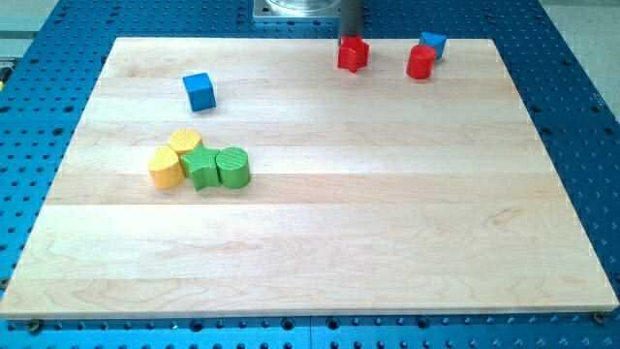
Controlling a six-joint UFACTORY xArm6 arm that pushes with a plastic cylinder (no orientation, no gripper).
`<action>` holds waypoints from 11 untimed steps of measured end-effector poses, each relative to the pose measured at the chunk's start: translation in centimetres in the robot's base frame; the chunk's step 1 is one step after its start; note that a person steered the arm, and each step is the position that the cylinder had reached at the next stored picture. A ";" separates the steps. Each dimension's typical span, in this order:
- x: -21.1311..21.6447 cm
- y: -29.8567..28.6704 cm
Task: Slide the red star into the red circle
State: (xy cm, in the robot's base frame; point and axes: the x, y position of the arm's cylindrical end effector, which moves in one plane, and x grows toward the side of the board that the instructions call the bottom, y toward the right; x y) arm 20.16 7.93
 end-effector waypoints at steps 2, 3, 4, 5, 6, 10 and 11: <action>-0.3 -9.6; 0.8 -7.3; 1.6 -3.5; 2.0 -0.3; 2.7 -0.5; 7.6 -1.3; 6.8 0.9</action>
